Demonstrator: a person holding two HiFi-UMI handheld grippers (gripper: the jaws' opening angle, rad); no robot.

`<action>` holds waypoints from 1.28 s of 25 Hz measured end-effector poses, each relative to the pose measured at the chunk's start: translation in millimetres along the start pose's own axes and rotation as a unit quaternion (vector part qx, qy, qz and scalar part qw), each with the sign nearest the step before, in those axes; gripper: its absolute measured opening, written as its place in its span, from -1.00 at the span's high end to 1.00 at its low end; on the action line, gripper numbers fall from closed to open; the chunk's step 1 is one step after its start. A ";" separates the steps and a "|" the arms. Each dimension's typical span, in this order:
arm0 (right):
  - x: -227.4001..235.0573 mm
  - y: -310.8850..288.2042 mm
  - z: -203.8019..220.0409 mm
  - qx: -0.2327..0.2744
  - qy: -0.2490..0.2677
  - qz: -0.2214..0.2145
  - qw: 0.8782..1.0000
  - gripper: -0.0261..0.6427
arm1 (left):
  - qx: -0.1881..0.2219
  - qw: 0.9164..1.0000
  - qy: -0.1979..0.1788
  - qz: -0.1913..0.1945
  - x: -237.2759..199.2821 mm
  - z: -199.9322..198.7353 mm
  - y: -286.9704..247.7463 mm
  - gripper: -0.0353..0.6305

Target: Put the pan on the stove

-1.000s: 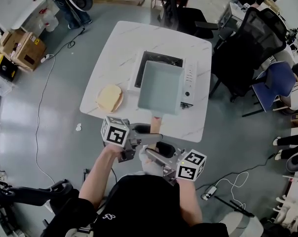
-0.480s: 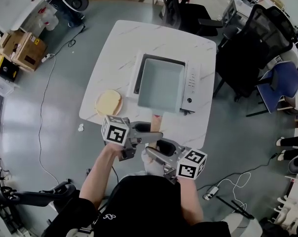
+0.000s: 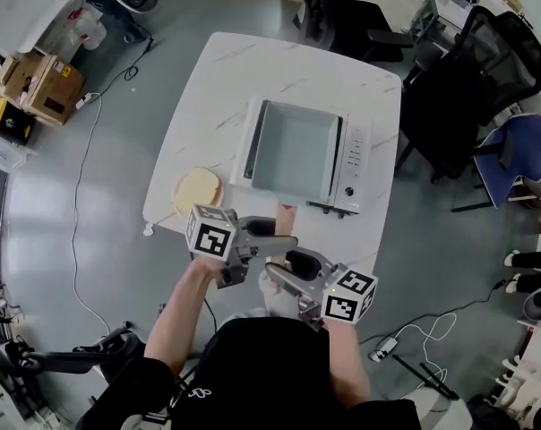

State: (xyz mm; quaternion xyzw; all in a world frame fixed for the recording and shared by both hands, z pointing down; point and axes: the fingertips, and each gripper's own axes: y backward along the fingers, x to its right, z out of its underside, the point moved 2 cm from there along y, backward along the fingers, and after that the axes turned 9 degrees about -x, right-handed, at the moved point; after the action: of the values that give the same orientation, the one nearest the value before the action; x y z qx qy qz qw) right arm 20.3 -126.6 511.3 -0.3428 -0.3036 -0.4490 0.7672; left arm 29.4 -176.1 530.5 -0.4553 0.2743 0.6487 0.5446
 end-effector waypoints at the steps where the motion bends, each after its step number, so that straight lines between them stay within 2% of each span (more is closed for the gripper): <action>1: 2.4 -0.8 -1.5 -0.001 0.000 0.000 1.000 0.29 | 0.000 1.000 0.001 0.000 -2.4 -1.8 0.0 0.19; 32: 45.1 -19.4 -25.1 -0.033 0.001 0.019 0.999 0.29 | -0.009 1.000 0.004 0.007 -44.7 -30.8 2.1 0.19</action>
State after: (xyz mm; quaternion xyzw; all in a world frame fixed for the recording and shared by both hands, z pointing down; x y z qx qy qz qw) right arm 25.4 -175.3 536.6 -0.3732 -0.2810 -0.4444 0.7644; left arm 36.0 -223.4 556.6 -0.4605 0.2737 0.6536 0.5347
